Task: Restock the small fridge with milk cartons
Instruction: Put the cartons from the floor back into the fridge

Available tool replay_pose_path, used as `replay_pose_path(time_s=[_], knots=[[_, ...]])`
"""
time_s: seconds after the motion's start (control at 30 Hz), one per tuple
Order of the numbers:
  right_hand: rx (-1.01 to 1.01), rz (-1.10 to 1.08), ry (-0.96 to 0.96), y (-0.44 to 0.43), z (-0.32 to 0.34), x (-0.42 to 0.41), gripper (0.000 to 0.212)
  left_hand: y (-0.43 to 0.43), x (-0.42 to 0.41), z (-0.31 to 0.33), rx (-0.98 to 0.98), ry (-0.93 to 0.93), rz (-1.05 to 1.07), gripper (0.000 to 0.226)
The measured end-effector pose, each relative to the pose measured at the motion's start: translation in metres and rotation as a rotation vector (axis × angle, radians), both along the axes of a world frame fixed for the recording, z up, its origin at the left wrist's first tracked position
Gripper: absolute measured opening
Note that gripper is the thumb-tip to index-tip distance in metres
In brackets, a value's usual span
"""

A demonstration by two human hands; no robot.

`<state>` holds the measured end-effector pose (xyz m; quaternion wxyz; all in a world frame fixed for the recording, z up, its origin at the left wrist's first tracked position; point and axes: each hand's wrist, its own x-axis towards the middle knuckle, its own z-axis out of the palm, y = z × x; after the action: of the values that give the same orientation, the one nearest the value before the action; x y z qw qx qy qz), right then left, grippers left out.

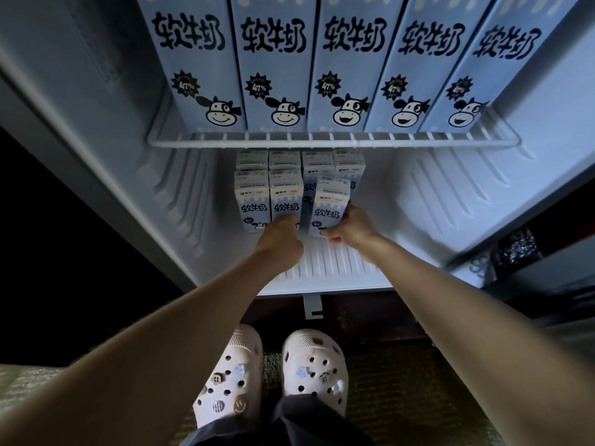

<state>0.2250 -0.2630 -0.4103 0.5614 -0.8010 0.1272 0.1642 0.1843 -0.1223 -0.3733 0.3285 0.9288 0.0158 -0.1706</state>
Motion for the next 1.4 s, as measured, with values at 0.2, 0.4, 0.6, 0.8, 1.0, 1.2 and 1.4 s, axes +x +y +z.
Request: replay_pose_path(time_s=[0.2,0.4,0.6,0.8,1.0,1.2,1.4], knots=[[-0.078,0.006,-0.043,0.013,-0.003,0.006,0.047,0.003,0.004,-0.005,0.001,0.005,0.006,0.054],[-0.246,0.029,-0.130,0.021,-0.003,0.005,0.034,0.005,0.008,-0.004,0.010,0.013,0.030,0.047],[-0.313,0.045,-0.182,0.026,-0.003,0.001,0.036,0.004,0.010,-0.006,-0.018,0.029,0.057,0.044],[-0.318,-0.001,-0.131,0.034,0.000,-0.004,0.051,0.000,0.004,-0.001,-0.039,0.039,0.074,0.054],[-0.466,-0.008,-0.114,0.024,0.047,-0.037,0.038,0.000,-0.026,0.043,-0.088,0.043,0.083,0.049],[-0.480,-0.033,-0.263,-0.004,0.137,-0.115,0.035,-0.021,-0.079,0.116,-0.086,-0.053,0.072,0.037],[-0.526,-0.157,-0.395,-0.052,0.217,-0.218,0.029,-0.064,-0.160,0.199,-0.119,-0.190,-0.022,0.030]])
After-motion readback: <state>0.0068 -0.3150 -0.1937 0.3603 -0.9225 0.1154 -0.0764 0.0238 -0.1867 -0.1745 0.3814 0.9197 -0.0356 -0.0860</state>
